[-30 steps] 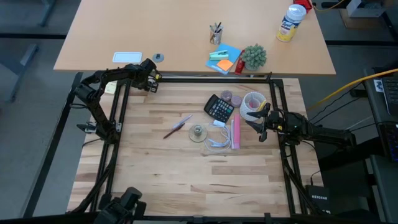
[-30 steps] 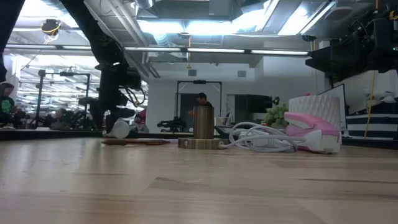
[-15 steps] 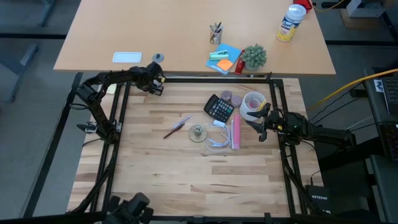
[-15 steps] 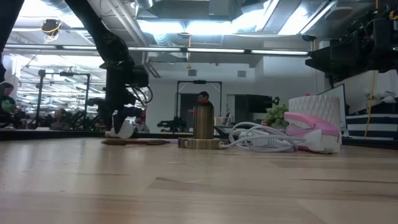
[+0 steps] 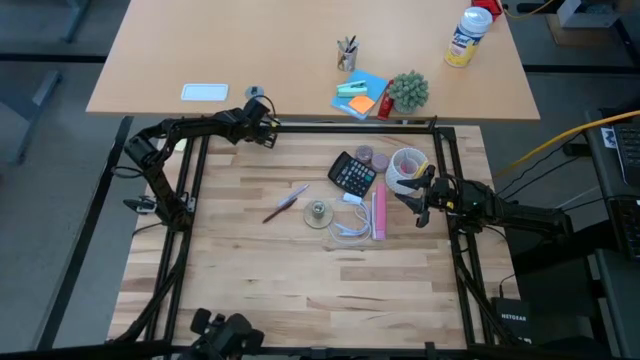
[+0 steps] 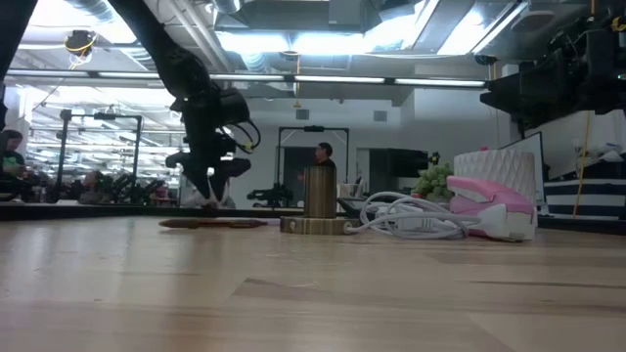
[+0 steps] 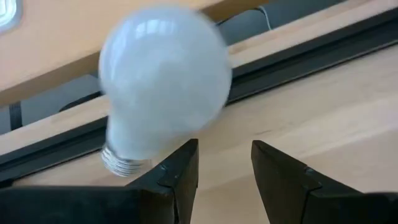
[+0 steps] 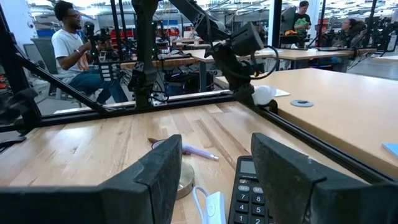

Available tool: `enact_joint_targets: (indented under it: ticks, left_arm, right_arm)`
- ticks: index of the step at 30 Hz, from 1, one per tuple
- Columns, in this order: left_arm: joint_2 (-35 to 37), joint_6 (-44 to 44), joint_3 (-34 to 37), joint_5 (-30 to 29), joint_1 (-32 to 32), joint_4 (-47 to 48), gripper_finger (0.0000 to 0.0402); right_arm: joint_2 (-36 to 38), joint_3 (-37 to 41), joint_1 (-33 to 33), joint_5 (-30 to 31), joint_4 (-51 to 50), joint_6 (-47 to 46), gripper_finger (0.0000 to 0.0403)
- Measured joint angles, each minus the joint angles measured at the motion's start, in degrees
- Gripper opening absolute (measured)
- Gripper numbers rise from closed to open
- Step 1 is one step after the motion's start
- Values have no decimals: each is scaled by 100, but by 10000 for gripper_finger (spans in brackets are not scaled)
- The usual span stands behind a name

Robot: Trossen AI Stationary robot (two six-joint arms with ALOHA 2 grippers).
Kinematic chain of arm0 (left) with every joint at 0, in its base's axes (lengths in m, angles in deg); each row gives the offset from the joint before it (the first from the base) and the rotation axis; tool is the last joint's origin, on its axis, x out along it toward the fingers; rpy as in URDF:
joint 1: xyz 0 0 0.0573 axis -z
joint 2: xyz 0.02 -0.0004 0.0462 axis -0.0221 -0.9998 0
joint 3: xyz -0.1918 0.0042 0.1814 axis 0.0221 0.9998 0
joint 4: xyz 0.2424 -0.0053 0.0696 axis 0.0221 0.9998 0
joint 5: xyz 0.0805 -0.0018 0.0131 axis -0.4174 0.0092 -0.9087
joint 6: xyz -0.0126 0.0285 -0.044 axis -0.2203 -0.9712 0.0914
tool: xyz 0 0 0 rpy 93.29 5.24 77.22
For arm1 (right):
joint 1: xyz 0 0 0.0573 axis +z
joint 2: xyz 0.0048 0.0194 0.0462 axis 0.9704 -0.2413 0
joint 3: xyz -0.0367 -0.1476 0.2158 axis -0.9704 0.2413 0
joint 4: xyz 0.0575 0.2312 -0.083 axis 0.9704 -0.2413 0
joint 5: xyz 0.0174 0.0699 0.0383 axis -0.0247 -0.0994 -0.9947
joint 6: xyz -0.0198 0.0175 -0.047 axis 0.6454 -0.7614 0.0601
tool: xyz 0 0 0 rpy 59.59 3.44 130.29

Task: Screw lightbulb
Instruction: Insert the lightbulb into the gold lamp

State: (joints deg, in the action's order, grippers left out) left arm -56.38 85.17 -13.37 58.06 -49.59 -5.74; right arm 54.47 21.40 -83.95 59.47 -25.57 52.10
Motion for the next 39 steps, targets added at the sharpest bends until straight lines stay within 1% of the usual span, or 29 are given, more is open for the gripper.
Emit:
enact_joint_targets:
  ticks: [12,16,19,22,30,33,37,39]
  left_arm:
    - [0,10,2,27,189,233,141]
    - [0,215,2,42,259,234,141]
    - [48,333,2,216,296,234,141]
    - [243,349,2,372,315,313,141]
    - [1186,443,2,390,324,1361,141]
    - [1504,61,2,332,324,1920,141]
    - [1620,-110,0,241,324,2628,141]
    - [1590,-111,1,206,311,2807,141]
  right_arm:
    - [0,0,1,0,1,0,198]
    - [0,-1,-1,-1,1,0,198]
    - [0,0,1,-2,0,0,198]
    - [0,-2,1,-2,0,0,198]
    - [0,-1,1,-2,0,0,198]
    - [0,0,0,-2,0,0,198]
    - [-2,0,1,-4,0,-67,198]
    - [-2,0,0,-4,0,-90,198]
